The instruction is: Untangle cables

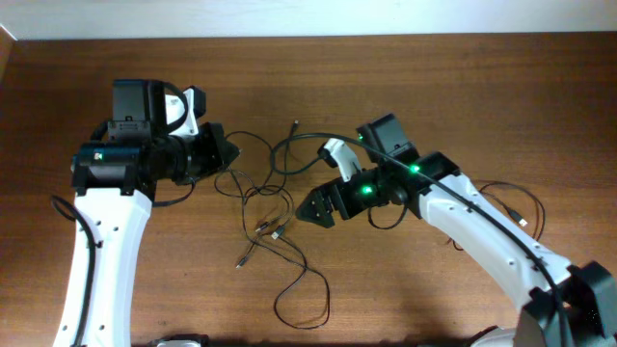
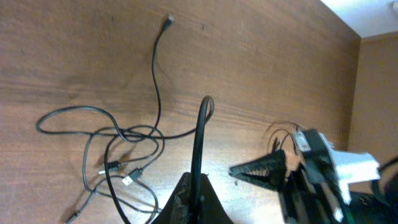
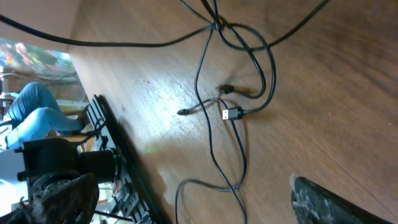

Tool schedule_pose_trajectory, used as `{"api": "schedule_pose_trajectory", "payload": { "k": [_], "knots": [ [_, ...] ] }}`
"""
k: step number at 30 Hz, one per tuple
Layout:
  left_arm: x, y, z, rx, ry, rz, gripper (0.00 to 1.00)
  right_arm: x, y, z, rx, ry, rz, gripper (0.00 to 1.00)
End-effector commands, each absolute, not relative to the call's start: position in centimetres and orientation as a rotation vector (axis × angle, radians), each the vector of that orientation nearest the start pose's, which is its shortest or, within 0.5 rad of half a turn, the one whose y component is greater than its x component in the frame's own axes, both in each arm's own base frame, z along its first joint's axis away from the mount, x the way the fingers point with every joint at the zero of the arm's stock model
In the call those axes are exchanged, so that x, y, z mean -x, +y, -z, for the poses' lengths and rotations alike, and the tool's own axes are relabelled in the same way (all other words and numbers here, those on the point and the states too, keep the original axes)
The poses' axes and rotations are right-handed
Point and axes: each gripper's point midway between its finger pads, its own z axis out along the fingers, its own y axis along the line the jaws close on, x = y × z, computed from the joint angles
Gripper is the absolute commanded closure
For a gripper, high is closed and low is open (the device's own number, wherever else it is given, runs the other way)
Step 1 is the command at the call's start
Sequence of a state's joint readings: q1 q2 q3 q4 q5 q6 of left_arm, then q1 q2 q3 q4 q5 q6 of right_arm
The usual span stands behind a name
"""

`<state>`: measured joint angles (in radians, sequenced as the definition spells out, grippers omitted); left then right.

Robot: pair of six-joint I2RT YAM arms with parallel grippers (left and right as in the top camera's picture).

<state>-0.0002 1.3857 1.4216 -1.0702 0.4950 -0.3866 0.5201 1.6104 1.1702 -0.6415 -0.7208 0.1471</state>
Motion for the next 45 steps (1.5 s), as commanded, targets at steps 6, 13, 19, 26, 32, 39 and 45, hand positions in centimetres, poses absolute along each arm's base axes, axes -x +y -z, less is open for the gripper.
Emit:
{"api": "schedule_pose_trajectory", "payload": {
  "k": [6,13,19,26,32,39,45],
  "knots": [
    [-31.0,-10.2,-26.0,0.305,2.616,0.986,1.0,-28.0,32.5,-8.9,0.802,2.6,-1.164,0.01],
    [-28.8,-14.5,-30.2,0.186,2.51,1.491,1.0,-29.9,32.6,-3.0,0.564,2.765,-0.994,0.01],
    [-26.8,-16.4,-34.0,0.113,2.39,1.86,1.0,-30.6,32.1,-2.4,0.543,2.764,-0.917,0.01],
    [-27.1,-16.1,-33.0,0.159,2.436,1.788,1.0,-32.8,30.0,-1.4,0.402,2.774,-0.685,0.01],
    [-27.2,-16.0,-32.8,0.167,2.445,1.768,1.0,-34.7,27.8,-0.8,0.199,2.765,-0.494,0.01],
    [-30.5,-8.9,-24.8,0.455,2.673,0.887,1.0,-34.1,27.3,-0.4,0.197,2.801,-0.469,0.01],
    [-31.2,-2.8,-22.6,0.58,2.68,0.368,1.0,-33.1,26.6,0.1,0.197,2.85,-0.438,0.01]
  ]
}}
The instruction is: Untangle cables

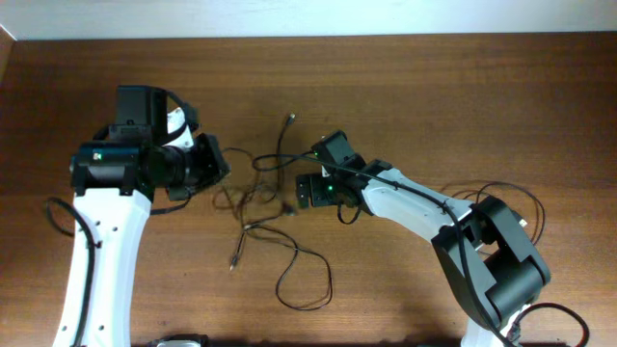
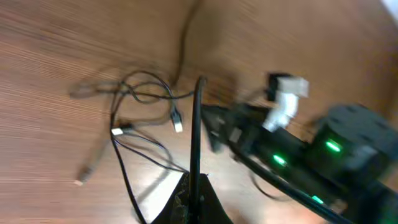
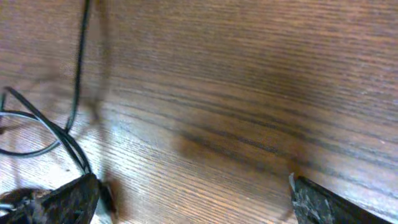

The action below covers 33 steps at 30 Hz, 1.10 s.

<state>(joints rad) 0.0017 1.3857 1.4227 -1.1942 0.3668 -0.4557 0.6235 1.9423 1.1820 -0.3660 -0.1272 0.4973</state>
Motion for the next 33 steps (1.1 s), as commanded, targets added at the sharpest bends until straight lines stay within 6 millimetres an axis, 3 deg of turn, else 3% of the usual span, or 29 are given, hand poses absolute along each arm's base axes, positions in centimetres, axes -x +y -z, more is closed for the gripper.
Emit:
{"api": "schedule_pose_trajectory", "payload": {
  "k": [1,6,11,13,15,17,20,22,24,25,29,33],
  "knots": [
    [-31.0,-2.5,-22.5,0.588,2.685,0.339,1.0,-32.8,26.4,0.2,0.196,2.866,-0.427,0.01],
    [-30.4,-2.6,-22.3,0.598,2.709,0.355,1.0,-32.0,25.8,0.6,0.196,2.908,-0.402,0.01],
    [-30.1,-0.8,-22.0,0.679,2.704,0.316,1.0,-31.6,25.7,0.7,0.198,2.923,-0.399,0.01],
    [-29.4,-0.2,-21.7,0.698,2.729,0.259,1.0,-31.1,26.6,0.2,0.271,2.927,-0.481,0.01],
    [-29.0,-0.1,-21.6,0.705,2.742,0.242,1.0,-31.3,27.7,-1.4,0.34,2.889,-0.559,0.01],
    [-29.0,-0.6,-21.6,0.699,2.747,0.289,1.0,-31.1,29.8,-4.4,0.492,2.814,-0.726,0.01],
    [-29.2,-1.5,-21.8,0.685,2.747,0.364,1.0,-30.1,31.6,-8.1,0.56,2.753,-0.924,0.01],
    [-29.3,-3.1,-22.3,0.66,2.744,0.508,1.0,-29.2,32.5,-9.2,0.615,2.728,-1.041,0.01],
    [-29.6,-2.7,-22.7,0.698,2.717,0.567,1.0,-27.8,34.0,-11.9,0.759,2.601,-1.35,0.01],
    [-29.6,-2.6,-22.8,0.713,2.709,0.594,1.0,-27.8,34.2,-12.5,0.769,2.573,-1.403,0.01],
    [-30.1,-4.9,-25.5,0.733,2.602,1.023,1.0,-27.1,35.9,-16.7,0.907,2.313,-1.695,0.01],
    [-30.2,-5.1,-25.9,1.112,2.535,1.14,1.0,-26.1,38.3,-19.2,1.088,2.061,-1.742,0.01]
  ]
}}
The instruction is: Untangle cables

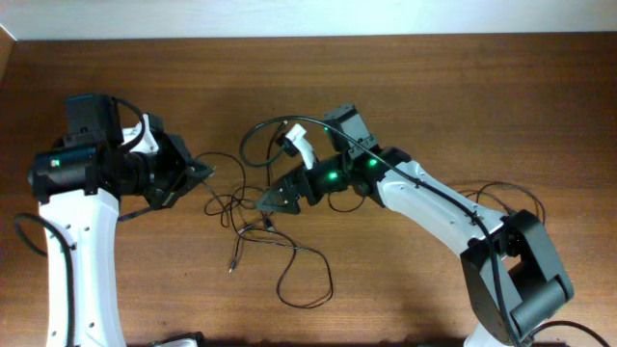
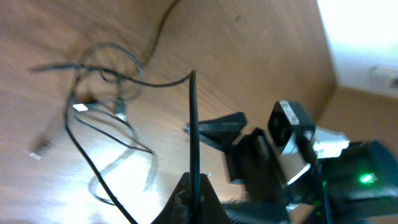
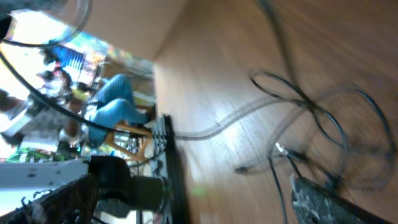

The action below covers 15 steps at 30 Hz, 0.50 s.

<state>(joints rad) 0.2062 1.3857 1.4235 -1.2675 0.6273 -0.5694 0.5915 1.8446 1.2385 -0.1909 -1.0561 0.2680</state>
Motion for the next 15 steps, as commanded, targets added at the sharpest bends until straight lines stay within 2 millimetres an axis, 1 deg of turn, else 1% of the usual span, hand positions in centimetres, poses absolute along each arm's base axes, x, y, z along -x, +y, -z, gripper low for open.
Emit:
{"api": "schedule_pose_trajectory", "payload": {
  "k": [1,2,5,6,7,8,9,10,12,13,14,15],
  "knots": [
    [-30.2,-5.1,-25.9,1.203,2.515,1.154,1.0,-25.8,38.9,-19.6,1.119,2.016,-1.74,0.0],
    [-30.3,-5.1,-25.9,1.235,2.505,1.159,1.0,-25.6,39.3,-19.9,1.139,1.987,-1.739,0.0],
    [-30.6,-5.0,-26.0,1.314,2.472,1.174,1.0,-24.1,40.8,-20.6,1.212,1.909,-1.749,0.03],
    [-30.6,-5.0,-26.0,1.339,2.466,1.179,1.0,-23.8,41.0,-20.5,1.217,1.911,-1.743,0.06],
    [-30.5,-5.0,-26.0,1.339,2.466,1.179,1.0,-23.9,41.2,-20.3,1.211,1.921,-1.723,0.11],
    [-30.5,-5.0,-26.0,1.34,2.466,1.179,1.0,-24.0,41.4,-20.2,1.204,1.929,-1.705,0.25],
    [-30.5,-5.0,-26.0,1.339,2.466,1.178,1.0,-24.2,41.4,-20.1,1.196,1.935,-1.692,0.43],
    [-30.5,-5.0,-26.0,1.339,2.466,1.178,1.0,-24.4,41.4,-19.9,1.185,1.944,-1.676,0.65],
    [-30.5,-5.0,-26.0,1.339,2.466,1.178,1.0,-24.8,41.4,-19.7,1.17,1.956,-1.654,0.89],
    [-30.5,-4.9,-25.9,1.34,2.466,1.172,1.0,-25.0,41.4,-19.5,1.158,1.971,-1.637,0.96],
    [-30.6,-4.7,-25.8,1.346,2.466,1.147,1.0,-25.3,41.4,-19.2,1.143,1.991,-1.615,0.96],
    [-30.6,-4.0,-25.3,1.361,2.466,1.083,1.0,-25.5,41.3,-18.8,1.125,2.019,-1.59,0.96]
  ]
}}
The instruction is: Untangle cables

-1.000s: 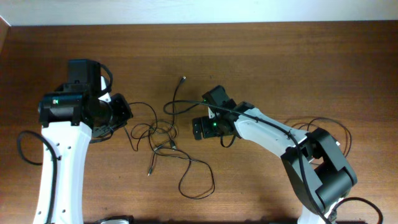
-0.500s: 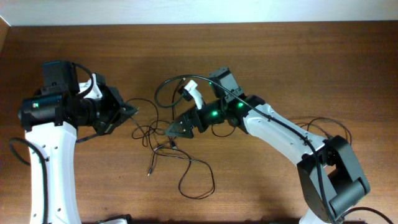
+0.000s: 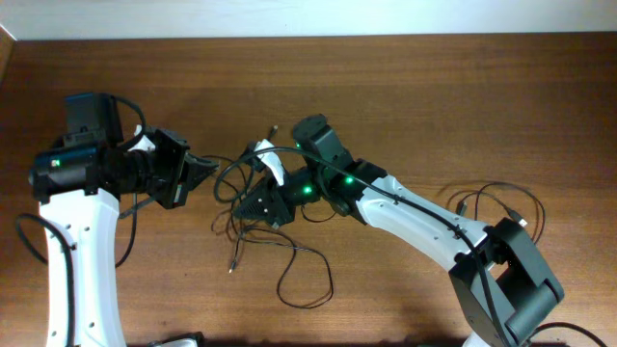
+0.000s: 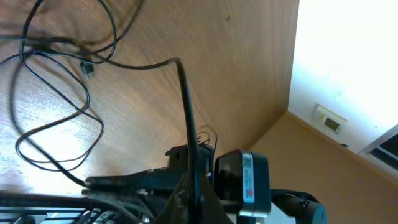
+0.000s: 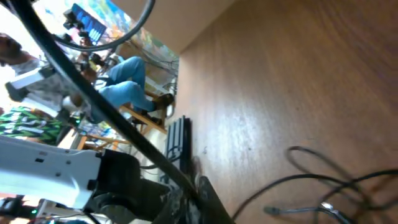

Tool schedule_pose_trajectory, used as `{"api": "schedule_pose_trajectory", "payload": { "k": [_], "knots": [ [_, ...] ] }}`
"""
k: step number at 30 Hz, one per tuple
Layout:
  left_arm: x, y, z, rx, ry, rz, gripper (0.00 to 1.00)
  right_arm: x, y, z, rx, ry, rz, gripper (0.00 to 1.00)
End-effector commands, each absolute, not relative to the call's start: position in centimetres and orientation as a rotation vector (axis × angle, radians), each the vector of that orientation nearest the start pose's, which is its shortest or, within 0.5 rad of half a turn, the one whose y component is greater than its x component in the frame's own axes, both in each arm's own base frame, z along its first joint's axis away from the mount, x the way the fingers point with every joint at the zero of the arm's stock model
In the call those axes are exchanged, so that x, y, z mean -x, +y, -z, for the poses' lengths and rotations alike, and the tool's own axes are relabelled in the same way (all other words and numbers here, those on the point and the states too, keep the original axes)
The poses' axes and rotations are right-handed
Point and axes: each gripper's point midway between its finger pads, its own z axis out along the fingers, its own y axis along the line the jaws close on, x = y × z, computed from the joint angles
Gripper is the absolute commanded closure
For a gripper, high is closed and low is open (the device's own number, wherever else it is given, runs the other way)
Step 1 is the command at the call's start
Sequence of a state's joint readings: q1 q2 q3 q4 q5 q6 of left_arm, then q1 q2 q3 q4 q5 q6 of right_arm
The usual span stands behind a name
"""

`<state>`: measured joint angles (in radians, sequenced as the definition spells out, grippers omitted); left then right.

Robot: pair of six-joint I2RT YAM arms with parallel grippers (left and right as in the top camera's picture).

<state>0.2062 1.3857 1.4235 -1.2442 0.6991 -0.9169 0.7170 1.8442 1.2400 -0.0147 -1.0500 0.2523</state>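
Thin black cables lie tangled (image 3: 253, 229) at the middle of the wooden table (image 3: 434, 96), with a loose loop (image 3: 307, 281) toward the front. My left gripper (image 3: 200, 166) sits left of the tangle, shut on a black cable (image 4: 185, 93) that rises from its jaws (image 4: 191, 186) and bends toward the tangle (image 4: 56, 50). My right gripper (image 3: 254, 206) is over the tangle's right side, shut (image 5: 202, 186) on a taut black cable (image 5: 93, 93). Whether both hold the same cable I cannot tell. Loose strands and a plug (image 5: 323, 208) lie on the wood beyond.
A second bunch of black cable (image 3: 506, 207) lies at the right, by the right arm's base. The table's far edge meets a white wall (image 3: 308, 14). A loose plug end (image 3: 231, 262) lies at the tangle's front left.
My right gripper, open over the tangle's right side before, has moved a little left and lower and is shut on a black cable. The left gripper still holds its cable in nearly the same place.
The left gripper was shut on a cable beside the tangle, the right open to its right. Then the right was low by the tangle, still open. Later the left stood further left with its cable, the right raised and open. Now both are shut on cable.
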Motion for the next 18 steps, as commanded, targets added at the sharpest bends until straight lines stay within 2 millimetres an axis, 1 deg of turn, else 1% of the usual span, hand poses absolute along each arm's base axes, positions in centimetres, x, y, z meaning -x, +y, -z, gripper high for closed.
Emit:
{"api": "schedule_pose_trajectory", "payload": {
  "k": [1,3,4,5,6,7,8,9,10,12,13,16,18],
  "knots": [
    [-30.7,-3.3,-24.8,1.371,2.465,1.012,1.0,-25.9,41.1,-18.2,1.093,2.065,-1.564,0.96],
    [-30.3,0.0,-23.0,1.377,2.477,0.689,0.99,-26.7,40.2,-16.8,1.006,2.192,-1.509,0.96],
    [-29.7,1.7,-22.3,1.389,2.483,0.53,0.91,-27.0,39.6,-16.2,0.978,2.237,-1.489,0.96],
    [-29.1,3.0,-21.8,1.387,2.493,0.402,0.77,-27.3,38.9,-15.8,0.946,2.282,-1.464,0.96],
    [-28.5,4.0,-21.5,1.382,2.503,0.301,0.55,-27.6,38.1,-15.5,0.913,2.325,-1.429,0.96],
    [-28.2,4.6,-21.4,1.377,2.509,0.248,0.39,-27.9,37.6,-15.5,0.888,2.348,-1.398,0.96],
    [-28.1,4.8,-21.4,1.33,2.53,0.221,0.3,-28.0,37.1,-15.8,0.869,2.364,-1.368,0.96],
    [-28.1,4.8,-21.4,1.233,2.574,0.206,0.18,-28.2,36.6,-16.5,0.849,2.385,-1.338,0.96],
    [-28.1,4.8,-21.4,1.16,2.602,0.193,0.1,-28.1,36.5,-17.1,0.845,2.395,-1.33,0.96],
    [-28.2,4.8,-21.4,0.98,2.666,0.163,0.01,-28.3,36.3,-19.0,0.832,2.423,-1.304,0.96],
    [-28.1,4.8,-21.3,0.929,2.686,0.155,0.01,-28.4,36.4,-20.3,0.832,2.424,-1.304,0.96],
    [-27.5,4.7,-21.2,0.923,2.716,0.149,0.01,-28.8,36.8,-24.2,0.841,2.381,-1.308,0.96],
    [-27.4,4.6,-21.1,0.881,2.734,0.147,0.01,-28.9,36.9,-25.6,0.844,2.363,-1.309,0.96]
  ]
}}
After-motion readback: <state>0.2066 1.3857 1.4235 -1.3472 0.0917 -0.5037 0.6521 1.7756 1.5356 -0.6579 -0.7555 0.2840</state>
